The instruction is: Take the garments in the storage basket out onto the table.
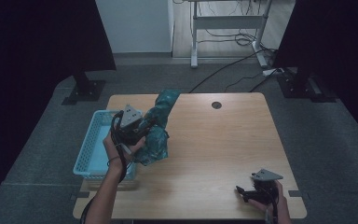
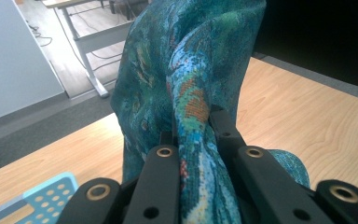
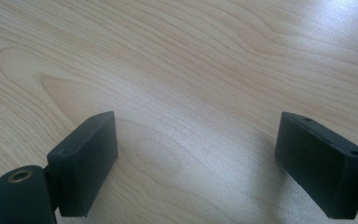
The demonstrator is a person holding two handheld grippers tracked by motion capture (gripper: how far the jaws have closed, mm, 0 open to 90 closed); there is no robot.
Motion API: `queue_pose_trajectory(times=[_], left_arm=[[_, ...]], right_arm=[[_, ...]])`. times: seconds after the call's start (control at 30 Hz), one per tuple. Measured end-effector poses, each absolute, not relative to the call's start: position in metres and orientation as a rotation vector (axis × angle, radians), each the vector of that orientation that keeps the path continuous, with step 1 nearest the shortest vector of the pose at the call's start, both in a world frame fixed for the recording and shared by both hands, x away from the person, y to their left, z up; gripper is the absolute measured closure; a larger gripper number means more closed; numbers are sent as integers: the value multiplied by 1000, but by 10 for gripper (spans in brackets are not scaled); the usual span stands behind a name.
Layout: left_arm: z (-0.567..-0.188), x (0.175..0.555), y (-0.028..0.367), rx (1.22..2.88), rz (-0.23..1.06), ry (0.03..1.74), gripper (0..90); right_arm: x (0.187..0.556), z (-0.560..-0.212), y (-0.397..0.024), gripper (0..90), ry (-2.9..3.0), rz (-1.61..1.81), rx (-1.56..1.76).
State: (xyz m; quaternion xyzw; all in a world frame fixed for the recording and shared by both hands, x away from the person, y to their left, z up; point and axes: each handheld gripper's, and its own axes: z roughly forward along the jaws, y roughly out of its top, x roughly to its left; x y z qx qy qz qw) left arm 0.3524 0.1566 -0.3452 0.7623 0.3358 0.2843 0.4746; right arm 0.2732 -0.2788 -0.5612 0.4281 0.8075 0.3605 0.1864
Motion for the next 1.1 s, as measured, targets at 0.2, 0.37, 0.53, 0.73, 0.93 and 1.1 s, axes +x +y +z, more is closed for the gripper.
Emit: queue_pose_trajectory(times=[0.2,0.37,0.53,0.73,0.93,1.1], left_arm=[[-347,353,149,1865,680,810,829],[-350,354,141,1879,669,798,829],[-349,353,131,1885,662,774,830],[-348,353,119,1889,649,748,829],[-347,351,111,1890,640,732,830],[-349,351,104,1891,627,724,830]], right_arm=[[273,-561,-279,126,2274,1016,1207],[273,-561,-279,126,2273,1016,1206],[273,-561,-279,125,2273,1016,1206],[273,-561,-279,125,2274,1016,1206],[273,-561,-279,125,2274,1016,1204],[273,-561,-279,125,2274,1016,1203]])
